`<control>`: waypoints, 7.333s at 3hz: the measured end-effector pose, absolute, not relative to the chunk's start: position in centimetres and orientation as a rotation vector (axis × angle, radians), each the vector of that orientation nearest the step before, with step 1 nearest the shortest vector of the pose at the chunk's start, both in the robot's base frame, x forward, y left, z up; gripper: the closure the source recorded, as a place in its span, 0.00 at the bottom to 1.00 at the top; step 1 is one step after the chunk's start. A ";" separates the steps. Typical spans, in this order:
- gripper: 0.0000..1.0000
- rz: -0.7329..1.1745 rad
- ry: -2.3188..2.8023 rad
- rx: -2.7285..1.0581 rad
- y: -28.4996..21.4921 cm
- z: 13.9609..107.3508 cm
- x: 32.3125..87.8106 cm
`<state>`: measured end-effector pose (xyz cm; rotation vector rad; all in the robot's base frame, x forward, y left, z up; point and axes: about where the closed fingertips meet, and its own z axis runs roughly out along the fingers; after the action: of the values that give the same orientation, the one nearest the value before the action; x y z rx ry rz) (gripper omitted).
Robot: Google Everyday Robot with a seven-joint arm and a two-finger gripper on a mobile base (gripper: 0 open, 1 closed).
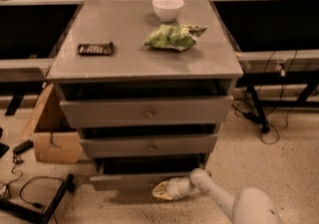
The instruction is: Close bottom drawer
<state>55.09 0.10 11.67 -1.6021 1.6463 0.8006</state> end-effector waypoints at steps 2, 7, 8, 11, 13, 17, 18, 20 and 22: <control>1.00 0.789 1.619 -1.607 0.1 12.9 57.3; 0.58 0.724 1.633 -1.577 -1.7 13.7 60.6; 0.35 0.724 1.633 -1.577 -1.7 13.7 60.5; 0.00 0.724 1.633 -1.577 -1.7 13.7 60.5; 0.41 0.730 1.647 -1.574 -2.1 13.5 59.5; 1.00 0.538 1.829 -1.809 -9.1 19.9 51.1; 1.00 0.263 1.822 -1.972 -12.4 23.5 53.0; 1.00 -0.103 1.633 -2.225 -13.7 32.1 56.9; 1.00 -0.162 1.689 -2.200 -16.6 35.4 56.3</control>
Offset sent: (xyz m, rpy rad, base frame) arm 0.3240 -0.1581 0.0755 -0.1143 -0.3036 -0.3037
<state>56.32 -16.56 35.37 -2.1995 1.6886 -0.1618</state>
